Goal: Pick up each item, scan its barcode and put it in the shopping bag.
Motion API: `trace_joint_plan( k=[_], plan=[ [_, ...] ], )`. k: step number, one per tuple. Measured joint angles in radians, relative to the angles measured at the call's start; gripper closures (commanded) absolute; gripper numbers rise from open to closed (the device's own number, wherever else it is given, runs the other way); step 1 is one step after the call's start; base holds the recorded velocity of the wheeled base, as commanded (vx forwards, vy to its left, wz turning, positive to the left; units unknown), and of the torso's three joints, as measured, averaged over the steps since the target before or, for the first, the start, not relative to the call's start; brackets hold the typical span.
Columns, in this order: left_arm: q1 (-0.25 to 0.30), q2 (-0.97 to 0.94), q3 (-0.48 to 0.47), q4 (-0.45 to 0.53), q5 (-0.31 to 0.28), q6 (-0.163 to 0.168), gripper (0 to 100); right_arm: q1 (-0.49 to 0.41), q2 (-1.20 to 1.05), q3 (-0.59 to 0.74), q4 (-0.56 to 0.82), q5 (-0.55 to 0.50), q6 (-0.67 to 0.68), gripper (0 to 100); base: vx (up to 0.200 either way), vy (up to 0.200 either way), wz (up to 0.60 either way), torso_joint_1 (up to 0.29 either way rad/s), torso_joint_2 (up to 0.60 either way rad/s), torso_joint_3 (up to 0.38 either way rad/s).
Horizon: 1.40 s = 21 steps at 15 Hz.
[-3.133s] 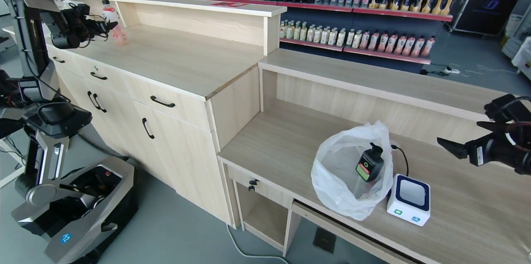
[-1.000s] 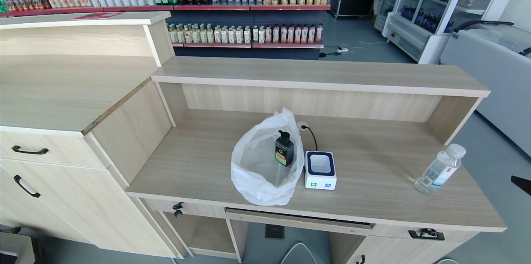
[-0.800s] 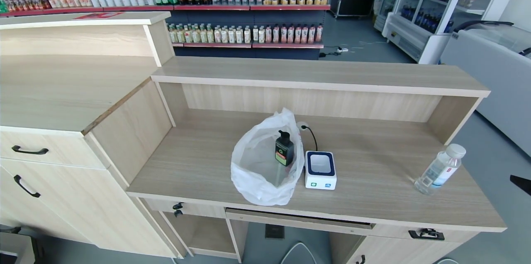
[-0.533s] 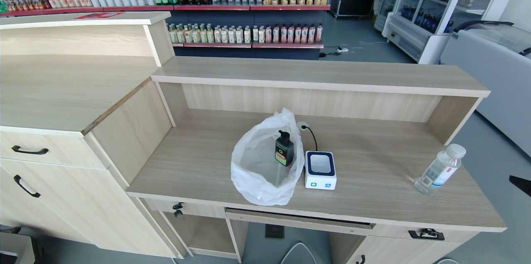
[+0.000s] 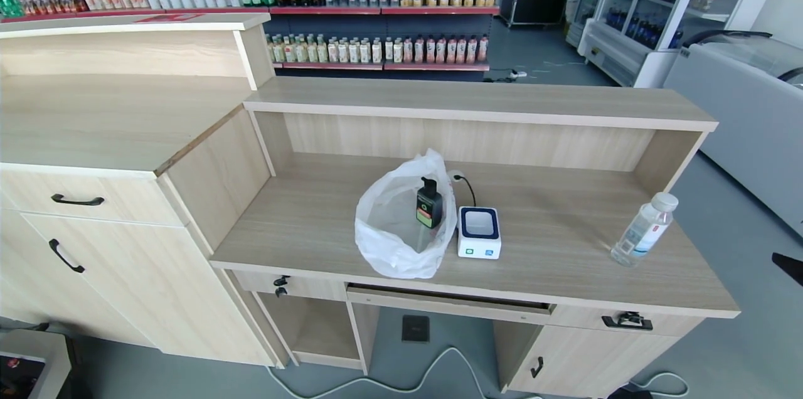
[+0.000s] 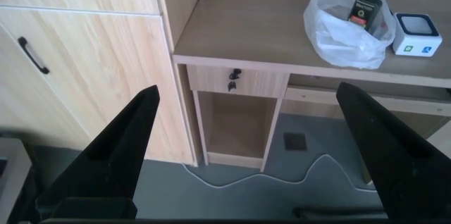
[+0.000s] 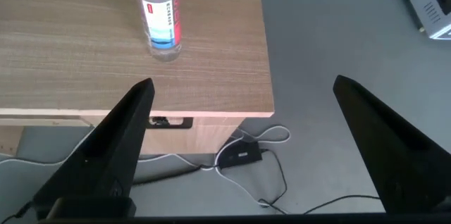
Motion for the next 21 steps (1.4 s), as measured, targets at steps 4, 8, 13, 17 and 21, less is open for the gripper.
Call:
trace_joint_plan(
  k=[4,8,13,17,21],
  plan=[
    [-0.001,0.000,0.000,0.000,0.000,0.000,0,0.000,0.123,-0.082,-0.132,0.001,0.116,0,0.000,0.000,0.00,0.000,0.00,0.000],
    [-0.001,0.000,0.000,0.000,0.000,0.000,0,0.011,0.228,-0.175,-0.134,0.000,0.154,0,0.000,0.000,0.00,0.000,0.00,0.000],
    [0.000,0.000,0.000,0.000,0.000,0.000,0,0.029,0.374,-0.220,-0.298,-0.004,0.156,0,0.000,0.000,0.00,0.000,0.00,0.000],
    [-0.001,0.000,0.000,0.000,0.000,0.000,0,0.089,0.463,-0.220,-0.337,-0.013,0.167,0,0.000,0.000,0.00,0.000,0.00,0.000],
    [0.000,0.000,0.000,0.000,0.000,0.000,0,0.164,0.525,-0.243,-0.401,-0.104,0.202,0,0.000,0.000,0.00,0.000,0.00,0.000]
  ],
)
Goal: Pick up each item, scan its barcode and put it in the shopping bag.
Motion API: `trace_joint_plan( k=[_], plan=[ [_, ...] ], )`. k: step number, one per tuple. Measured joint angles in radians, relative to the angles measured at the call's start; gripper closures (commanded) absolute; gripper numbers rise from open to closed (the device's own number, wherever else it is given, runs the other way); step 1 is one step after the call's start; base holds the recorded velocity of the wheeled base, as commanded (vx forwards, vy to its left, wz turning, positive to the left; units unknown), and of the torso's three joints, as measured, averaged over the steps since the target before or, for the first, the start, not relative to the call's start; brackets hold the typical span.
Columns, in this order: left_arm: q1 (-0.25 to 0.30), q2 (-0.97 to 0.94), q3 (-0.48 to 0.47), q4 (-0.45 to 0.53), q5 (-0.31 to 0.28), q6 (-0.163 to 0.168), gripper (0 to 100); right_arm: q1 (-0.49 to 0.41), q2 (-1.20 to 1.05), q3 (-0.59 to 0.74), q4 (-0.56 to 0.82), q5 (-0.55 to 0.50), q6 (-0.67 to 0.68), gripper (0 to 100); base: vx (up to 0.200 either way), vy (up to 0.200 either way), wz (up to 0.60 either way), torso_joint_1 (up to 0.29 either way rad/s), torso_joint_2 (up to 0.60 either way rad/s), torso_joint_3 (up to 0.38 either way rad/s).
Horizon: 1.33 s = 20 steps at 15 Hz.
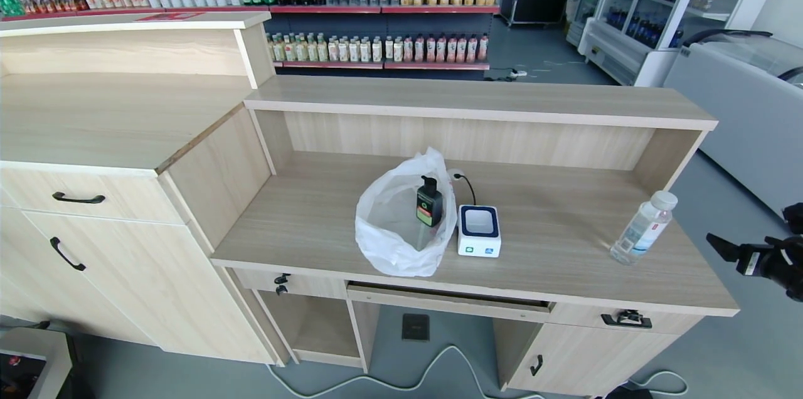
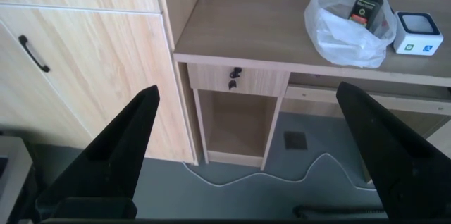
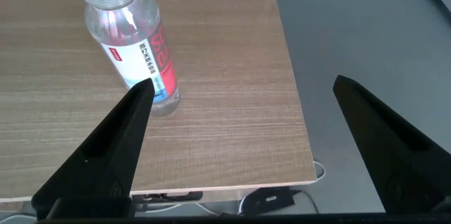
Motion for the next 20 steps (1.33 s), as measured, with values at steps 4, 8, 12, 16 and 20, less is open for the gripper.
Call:
trace_joint_plan(
  k=[4,8,12,16,20],
  plan=[
    [-0.001,0.000,0.000,0.000,0.000,0.000,0,0.059,0.051,-0.043,-0.006,-0.051,0.003,0,0.000,0.000,0.00,0.000,0.00,0.000],
    [0.000,0.000,0.000,0.000,0.000,0.000,0,0.123,0.109,-0.111,-0.006,-0.091,0.000,0,0.000,0.000,0.00,0.000,0.00,0.000],
    [0.000,0.000,0.000,0.000,0.000,0.000,0,0.156,0.166,-0.162,-0.003,-0.099,0.000,0,0.000,0.000,0.00,0.000,0.00,0.000],
    [-0.001,0.000,0.000,0.000,0.000,0.000,0,0.199,0.210,-0.230,0.006,-0.102,0.001,0,0.000,0.000,0.00,0.000,0.00,0.000],
    [0.000,0.000,0.000,0.000,0.000,0.000,0,0.216,0.241,-0.252,0.007,-0.104,0.001,0,0.000,0.000,0.00,0.000,0.00,0.000]
  ],
)
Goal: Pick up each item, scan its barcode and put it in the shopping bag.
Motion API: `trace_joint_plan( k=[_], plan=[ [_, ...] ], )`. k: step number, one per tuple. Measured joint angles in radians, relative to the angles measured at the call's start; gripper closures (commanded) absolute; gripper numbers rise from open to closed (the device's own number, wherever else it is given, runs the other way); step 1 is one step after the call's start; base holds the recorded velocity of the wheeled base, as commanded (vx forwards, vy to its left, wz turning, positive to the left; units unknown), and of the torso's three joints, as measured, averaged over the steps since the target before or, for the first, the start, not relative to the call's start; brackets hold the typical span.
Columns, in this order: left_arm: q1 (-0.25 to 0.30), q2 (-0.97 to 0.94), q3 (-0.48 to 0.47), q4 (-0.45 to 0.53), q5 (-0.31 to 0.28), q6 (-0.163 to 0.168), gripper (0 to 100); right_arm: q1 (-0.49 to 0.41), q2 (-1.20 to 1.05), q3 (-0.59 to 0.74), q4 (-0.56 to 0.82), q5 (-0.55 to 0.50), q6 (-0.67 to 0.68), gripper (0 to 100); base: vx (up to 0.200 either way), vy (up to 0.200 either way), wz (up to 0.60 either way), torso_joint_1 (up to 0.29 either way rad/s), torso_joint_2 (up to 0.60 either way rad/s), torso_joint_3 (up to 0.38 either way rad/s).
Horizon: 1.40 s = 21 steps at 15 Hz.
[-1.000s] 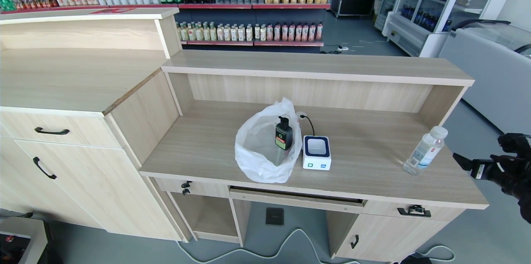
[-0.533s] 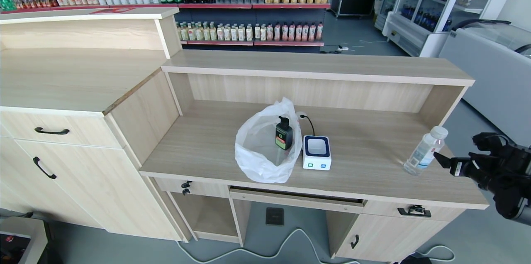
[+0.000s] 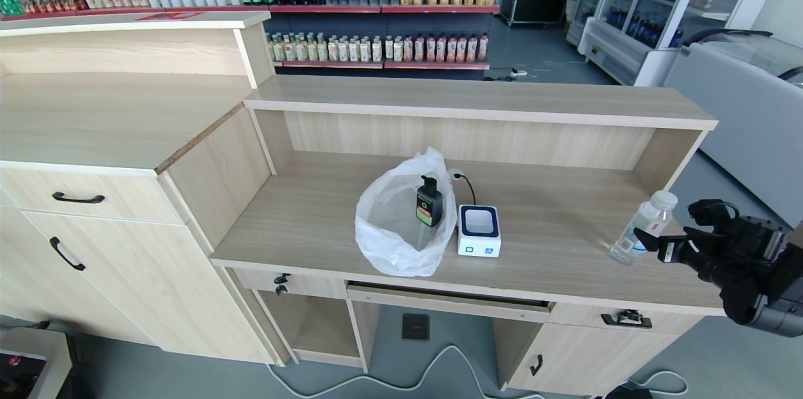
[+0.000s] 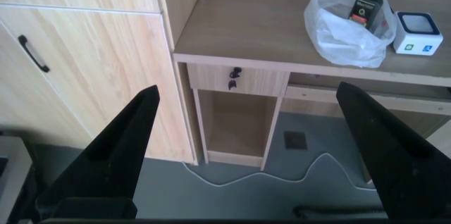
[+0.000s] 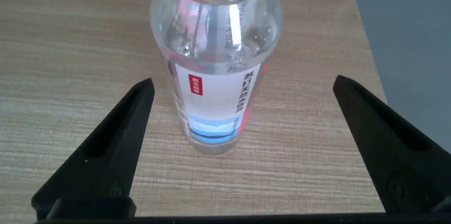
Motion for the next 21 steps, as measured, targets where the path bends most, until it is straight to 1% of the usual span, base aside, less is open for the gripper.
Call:
trace_joint_plan(
  k=[11,14,21],
  plan=[
    [0.000,0.000,0.000,0.000,0.000,0.000,0,0.048,0.064,-0.128,0.056,-0.001,0.009,0,0.000,0.000,0.00,0.000,0.00,0.000],
    [0.000,0.000,0.000,0.000,0.000,0.000,0,0.059,0.084,-0.151,0.056,-0.051,0.009,0,0.000,0.000,0.00,0.000,0.00,0.000],
    [0.000,0.000,0.000,0.000,0.000,0.000,0,0.086,0.129,-0.214,0.067,-0.056,0.013,0,0.000,0.000,0.00,0.000,0.00,0.000]
  ],
)
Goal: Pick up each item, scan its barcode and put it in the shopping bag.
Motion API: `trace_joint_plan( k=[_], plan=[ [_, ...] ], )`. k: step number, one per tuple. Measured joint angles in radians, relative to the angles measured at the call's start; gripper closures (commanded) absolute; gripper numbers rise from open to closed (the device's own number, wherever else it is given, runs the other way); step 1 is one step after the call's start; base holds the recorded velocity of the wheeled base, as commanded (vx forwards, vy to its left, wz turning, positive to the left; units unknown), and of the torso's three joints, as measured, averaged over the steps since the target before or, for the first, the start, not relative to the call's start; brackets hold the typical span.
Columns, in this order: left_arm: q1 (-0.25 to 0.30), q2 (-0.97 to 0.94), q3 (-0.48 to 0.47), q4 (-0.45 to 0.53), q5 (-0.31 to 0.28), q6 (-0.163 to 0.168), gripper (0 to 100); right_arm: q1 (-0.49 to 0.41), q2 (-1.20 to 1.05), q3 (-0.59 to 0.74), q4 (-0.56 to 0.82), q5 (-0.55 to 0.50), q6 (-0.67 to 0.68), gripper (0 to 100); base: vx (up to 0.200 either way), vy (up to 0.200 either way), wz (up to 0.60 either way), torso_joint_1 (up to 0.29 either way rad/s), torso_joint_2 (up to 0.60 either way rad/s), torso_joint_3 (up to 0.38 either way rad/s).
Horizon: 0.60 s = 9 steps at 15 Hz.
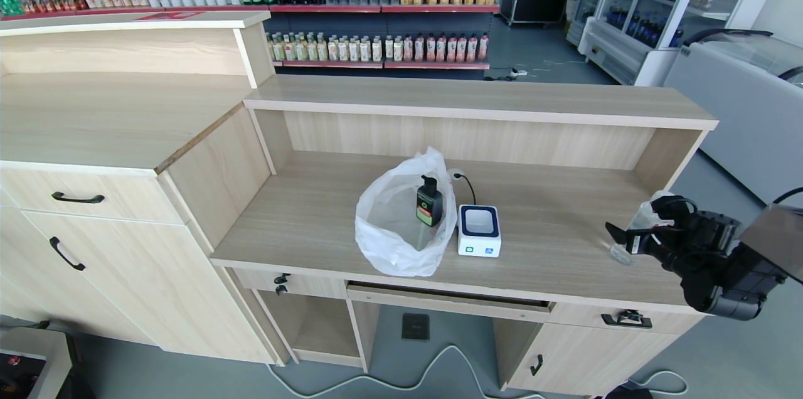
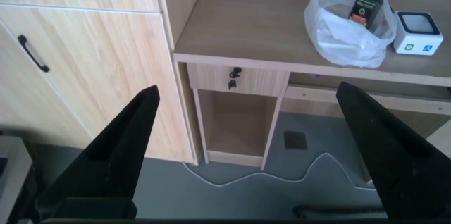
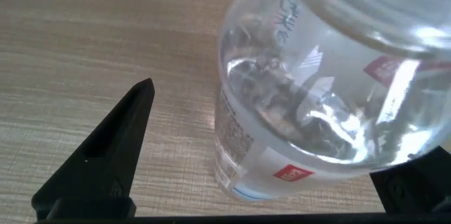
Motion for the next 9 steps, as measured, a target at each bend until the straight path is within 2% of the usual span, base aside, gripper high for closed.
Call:
trace_joint_plan(
  k=[9],
  plan=[
    [0.000,0.000,0.000,0.000,0.000,0.000,0,0.014,0.045,-0.072,0.037,0.000,-0.001,0,0.000,0.000,0.00,0.000,0.00,0.000]
  ],
)
